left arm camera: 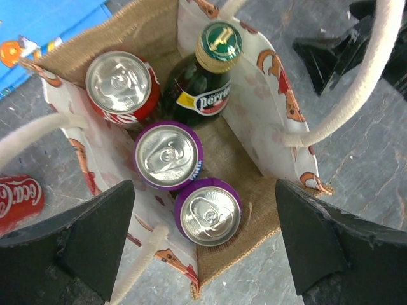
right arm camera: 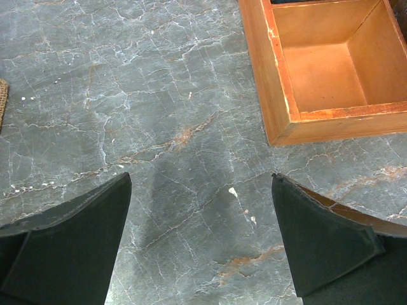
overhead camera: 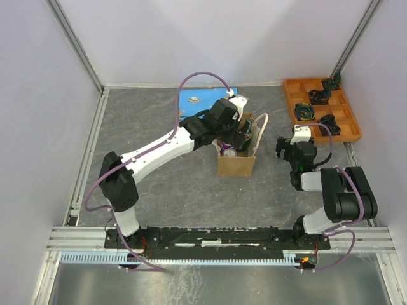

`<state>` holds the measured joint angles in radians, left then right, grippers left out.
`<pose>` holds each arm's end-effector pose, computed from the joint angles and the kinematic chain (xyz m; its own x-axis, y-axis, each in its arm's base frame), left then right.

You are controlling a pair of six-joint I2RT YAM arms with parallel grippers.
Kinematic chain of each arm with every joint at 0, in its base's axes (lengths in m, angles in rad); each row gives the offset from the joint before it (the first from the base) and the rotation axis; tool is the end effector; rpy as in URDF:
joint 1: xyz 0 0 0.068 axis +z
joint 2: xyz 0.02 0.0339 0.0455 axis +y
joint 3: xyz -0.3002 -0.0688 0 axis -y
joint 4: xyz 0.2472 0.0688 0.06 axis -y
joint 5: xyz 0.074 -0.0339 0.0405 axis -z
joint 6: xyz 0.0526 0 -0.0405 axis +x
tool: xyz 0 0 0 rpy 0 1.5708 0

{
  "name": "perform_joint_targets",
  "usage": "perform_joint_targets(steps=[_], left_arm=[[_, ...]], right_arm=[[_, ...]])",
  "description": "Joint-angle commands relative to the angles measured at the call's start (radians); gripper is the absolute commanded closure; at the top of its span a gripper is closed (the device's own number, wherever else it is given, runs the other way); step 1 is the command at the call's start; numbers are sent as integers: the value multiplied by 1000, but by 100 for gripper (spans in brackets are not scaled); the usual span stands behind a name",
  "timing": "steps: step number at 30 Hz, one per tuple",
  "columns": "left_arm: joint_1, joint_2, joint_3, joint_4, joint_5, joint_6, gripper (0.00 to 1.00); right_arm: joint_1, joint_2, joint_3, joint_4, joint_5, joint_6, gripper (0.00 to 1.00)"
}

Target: Take the beverage out of the canvas bag

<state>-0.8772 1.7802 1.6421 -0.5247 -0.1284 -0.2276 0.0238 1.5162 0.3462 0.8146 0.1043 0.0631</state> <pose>0.2833 -0.3302 0.3549 -0.5408 0.3004 -0.7857 0.5913 0.8001 -0.1011 0.2738 0.0010 0.1651 -0.3425 0.0546 -0.9379 0.0957 0.9951 0.0230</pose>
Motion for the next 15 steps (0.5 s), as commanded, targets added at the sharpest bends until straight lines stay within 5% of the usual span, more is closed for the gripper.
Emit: perform_joint_targets(steps=[1, 15], left_arm=[[-23, 23, 38, -31, 6, -55, 4], [-35, 51, 84, -195, 4, -120, 4]], right_arm=[[-3, -3, 24, 41, -8, -4, 1], [-2, -4, 24, 41, -8, -4, 1]])
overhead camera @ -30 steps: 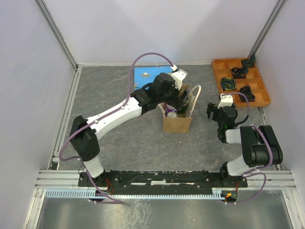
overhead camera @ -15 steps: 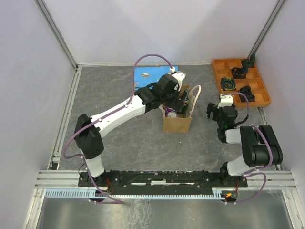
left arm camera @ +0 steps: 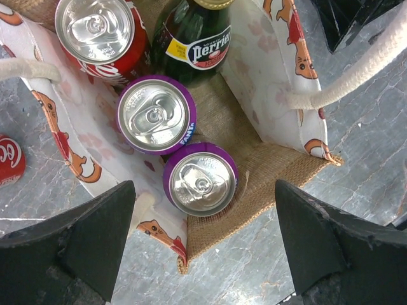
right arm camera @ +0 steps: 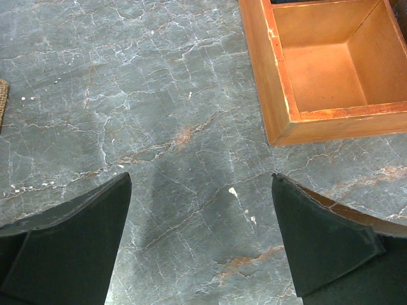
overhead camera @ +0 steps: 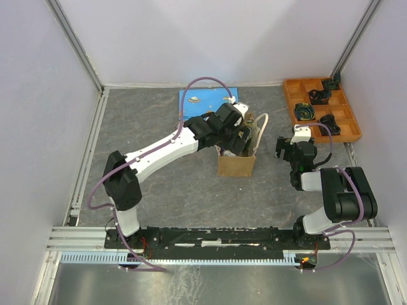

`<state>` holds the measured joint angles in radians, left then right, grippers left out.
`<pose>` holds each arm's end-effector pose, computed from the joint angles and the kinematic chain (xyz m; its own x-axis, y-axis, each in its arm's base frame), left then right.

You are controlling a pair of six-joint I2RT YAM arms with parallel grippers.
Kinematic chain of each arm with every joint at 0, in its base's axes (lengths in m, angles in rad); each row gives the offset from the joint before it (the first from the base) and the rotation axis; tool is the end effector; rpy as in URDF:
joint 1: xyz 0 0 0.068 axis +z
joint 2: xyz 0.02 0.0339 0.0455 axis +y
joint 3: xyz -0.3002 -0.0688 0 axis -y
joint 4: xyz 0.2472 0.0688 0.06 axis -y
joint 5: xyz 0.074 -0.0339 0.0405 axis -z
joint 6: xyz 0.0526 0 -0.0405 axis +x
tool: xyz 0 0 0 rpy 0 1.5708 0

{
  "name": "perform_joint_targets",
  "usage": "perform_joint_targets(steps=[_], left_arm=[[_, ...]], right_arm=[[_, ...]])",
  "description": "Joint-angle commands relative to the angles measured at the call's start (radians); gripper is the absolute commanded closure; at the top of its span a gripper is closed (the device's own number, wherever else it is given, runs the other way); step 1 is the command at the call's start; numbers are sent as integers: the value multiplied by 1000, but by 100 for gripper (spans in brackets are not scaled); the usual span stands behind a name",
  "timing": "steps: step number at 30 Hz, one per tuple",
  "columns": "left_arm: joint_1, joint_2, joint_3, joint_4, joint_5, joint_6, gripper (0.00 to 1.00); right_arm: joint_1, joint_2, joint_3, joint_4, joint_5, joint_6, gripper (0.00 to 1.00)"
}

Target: Take the beverage out of the canvas bag

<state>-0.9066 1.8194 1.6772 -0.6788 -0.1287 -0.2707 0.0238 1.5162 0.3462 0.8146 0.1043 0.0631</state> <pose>0.2723 -0.3368 0.3365 -0.6291 0.3734 -0.6818 0.5799 0.8095 -0.0917 0.2738 0.0010 0.1651 -0.3425 0.0546 -0.9379 0.0957 0.9951 0.0230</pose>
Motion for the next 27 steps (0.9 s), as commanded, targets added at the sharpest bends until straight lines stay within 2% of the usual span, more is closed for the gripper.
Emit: perform_joint_targets(steps=[1, 5, 16, 27], left_arm=[[-6, 19, 52, -44, 14, -93, 4], [-5, 52, 69, -61, 53, -128, 5], [-19, 93, 71, -109, -31, -207, 5], [-28, 176, 77, -124, -9, -258, 3]], right_arm=[[-2, -3, 25, 41, -8, -5, 1], [-2, -4, 24, 42, -8, -5, 1], [-2, -5, 24, 41, -8, -4, 1], [-2, -4, 25, 41, -8, -5, 1]])
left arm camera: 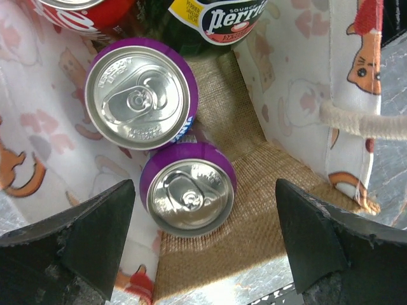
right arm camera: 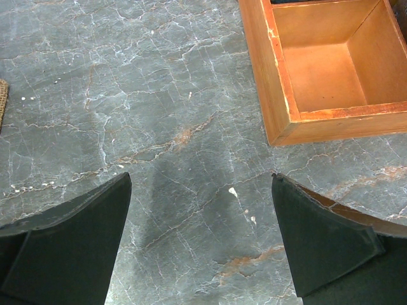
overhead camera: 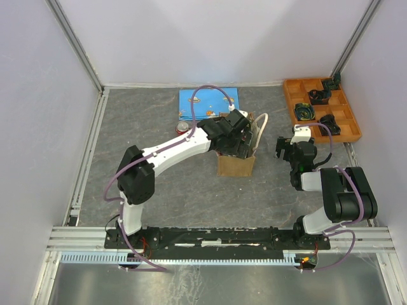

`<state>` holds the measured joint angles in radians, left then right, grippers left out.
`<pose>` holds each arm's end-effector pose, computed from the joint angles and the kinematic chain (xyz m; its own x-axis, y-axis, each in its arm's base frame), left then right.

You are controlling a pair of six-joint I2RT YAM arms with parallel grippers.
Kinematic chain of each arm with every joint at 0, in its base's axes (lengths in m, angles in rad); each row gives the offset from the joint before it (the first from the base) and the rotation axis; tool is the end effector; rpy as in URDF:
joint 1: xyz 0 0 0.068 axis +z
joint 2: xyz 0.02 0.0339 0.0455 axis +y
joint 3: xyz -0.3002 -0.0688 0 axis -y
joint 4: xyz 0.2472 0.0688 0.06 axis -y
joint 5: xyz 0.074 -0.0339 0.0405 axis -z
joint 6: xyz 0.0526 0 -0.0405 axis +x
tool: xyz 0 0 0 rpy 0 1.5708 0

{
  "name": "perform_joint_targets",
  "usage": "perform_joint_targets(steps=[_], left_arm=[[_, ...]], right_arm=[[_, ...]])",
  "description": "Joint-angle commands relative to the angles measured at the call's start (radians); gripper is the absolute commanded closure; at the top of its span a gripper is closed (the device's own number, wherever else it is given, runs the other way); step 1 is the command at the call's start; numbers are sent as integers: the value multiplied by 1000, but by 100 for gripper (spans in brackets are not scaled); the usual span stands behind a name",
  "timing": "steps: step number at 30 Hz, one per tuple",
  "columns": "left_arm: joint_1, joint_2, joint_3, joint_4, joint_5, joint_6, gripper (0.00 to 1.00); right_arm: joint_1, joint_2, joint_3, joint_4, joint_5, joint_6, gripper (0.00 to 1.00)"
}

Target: Take the beverage out of the canvas bag

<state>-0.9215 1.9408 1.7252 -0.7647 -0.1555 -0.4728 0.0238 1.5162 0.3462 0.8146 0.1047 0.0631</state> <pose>0.2804 -0.3559 0.2945 -0.7817 0.2858 -0.5543 0.4254 0.8942 -0.1390 0.2738 0.0010 0.1651 -0.3425 0.0546 -0.9379 0.0961 0.9951 0.0228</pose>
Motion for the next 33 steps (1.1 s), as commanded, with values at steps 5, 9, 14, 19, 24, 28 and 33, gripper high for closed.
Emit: perform_joint_targets(steps=[5, 9, 14, 19, 24, 28, 33], left_arm=[[-17, 101, 41, -38, 37, -52, 3], [-17, 113, 42, -38, 48, -45, 3], [-16, 106, 14, -39, 67, -43, 9], [-20, 98, -33, -36, 100, -44, 15], [-23, 89, -64, -38, 98, -45, 14], [-25, 94, -80, -37, 106, -45, 18], [-24, 102, -58, -38, 113, -23, 80]], right_arm=[[-2, -3, 24, 41, -8, -5, 1], [-2, -4, 24, 41, -8, -3, 1], [-2, -4, 24, 41, -8, -5, 1], [-2, -3, 24, 41, -8, -4, 1], [-2, -3, 24, 41, -8, -4, 1], [-2, -5, 23, 41, -8, -4, 1], [-2, -4, 24, 41, -8, -4, 1]])
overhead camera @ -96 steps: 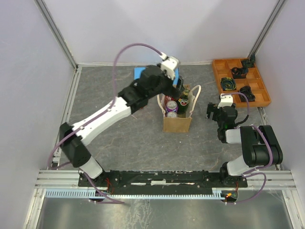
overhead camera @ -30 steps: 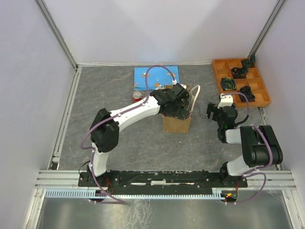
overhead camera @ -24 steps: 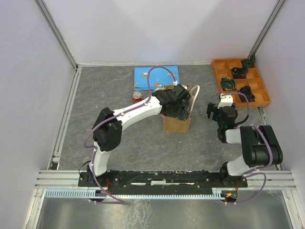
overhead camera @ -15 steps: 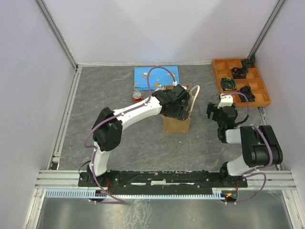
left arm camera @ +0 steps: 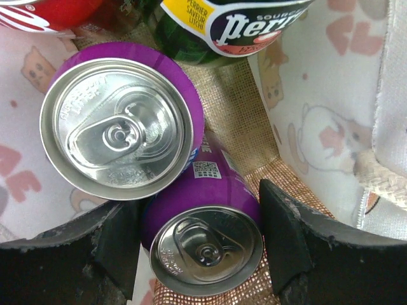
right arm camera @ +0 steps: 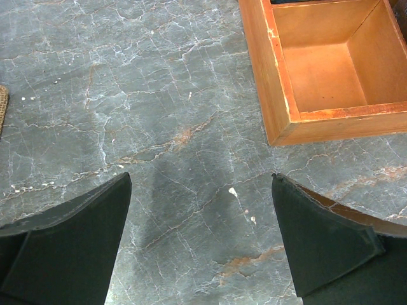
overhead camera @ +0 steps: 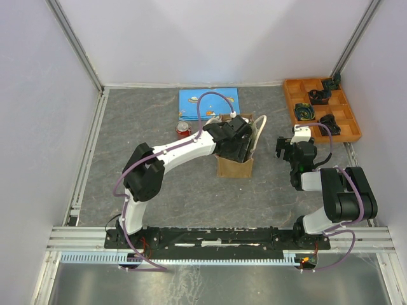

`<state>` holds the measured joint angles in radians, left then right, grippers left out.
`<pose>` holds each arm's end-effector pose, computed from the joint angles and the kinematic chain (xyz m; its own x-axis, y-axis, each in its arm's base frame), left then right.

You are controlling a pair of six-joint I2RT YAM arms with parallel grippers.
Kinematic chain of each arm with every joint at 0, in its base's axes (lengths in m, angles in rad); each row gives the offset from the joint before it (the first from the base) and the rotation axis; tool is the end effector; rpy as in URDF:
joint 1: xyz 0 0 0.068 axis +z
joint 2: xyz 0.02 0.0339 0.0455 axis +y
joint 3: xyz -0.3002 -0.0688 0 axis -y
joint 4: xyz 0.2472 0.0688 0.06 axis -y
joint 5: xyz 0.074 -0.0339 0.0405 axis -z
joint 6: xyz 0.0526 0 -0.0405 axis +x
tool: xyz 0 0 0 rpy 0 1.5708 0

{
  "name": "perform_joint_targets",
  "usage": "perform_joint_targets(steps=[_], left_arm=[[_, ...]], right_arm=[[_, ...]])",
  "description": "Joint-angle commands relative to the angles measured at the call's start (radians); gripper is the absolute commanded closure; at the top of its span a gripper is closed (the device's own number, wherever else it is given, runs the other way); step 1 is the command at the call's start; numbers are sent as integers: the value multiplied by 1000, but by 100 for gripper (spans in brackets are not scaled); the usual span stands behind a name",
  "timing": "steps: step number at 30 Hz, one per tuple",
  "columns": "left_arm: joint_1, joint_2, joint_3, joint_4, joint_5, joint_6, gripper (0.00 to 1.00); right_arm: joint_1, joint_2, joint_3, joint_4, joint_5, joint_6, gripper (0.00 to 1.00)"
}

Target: Take the beverage out of the canvas bag

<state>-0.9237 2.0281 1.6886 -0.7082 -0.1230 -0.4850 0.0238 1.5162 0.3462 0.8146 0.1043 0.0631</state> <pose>0.2877 -0.3700 0.2478 -0.8139 0.3097 -0.4915 0.4243 0.8948 -0.1389 0.2738 0.0010 0.1651 -0.3425 0.0546 -0.9379 0.0957 0.9951 0.0230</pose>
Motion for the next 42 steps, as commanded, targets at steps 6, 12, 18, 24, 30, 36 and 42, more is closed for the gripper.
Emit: perform_joint_targets(steps=[6, 12, 18, 24, 30, 36, 42], left_arm=[[-21, -1, 74, -123, 90, 65, 97], [-24, -48, 259, -187, 83, 157, 97], [-35, -57, 496, -275, 45, 230, 97], [-36, -85, 586, -297, -18, 251, 97], [-33, -97, 737, -388, -139, 281, 97], [2, -196, 743, -389, -293, 299, 97], [156, -362, 560, -326, -319, 286, 97]], right_arm=[[-3, -3, 24, 41, -8, -5, 1], [-3, -4, 22, 41, -8, -6, 1], [-2, -3, 24, 41, -8, -5, 1], [-2, -4, 24, 42, -8, -4, 1], [-2, -4, 23, 41, -8, -4, 1], [-3, -4, 25, 41, -8, -4, 1], [-2, -5, 24, 41, -8, -5, 1]])
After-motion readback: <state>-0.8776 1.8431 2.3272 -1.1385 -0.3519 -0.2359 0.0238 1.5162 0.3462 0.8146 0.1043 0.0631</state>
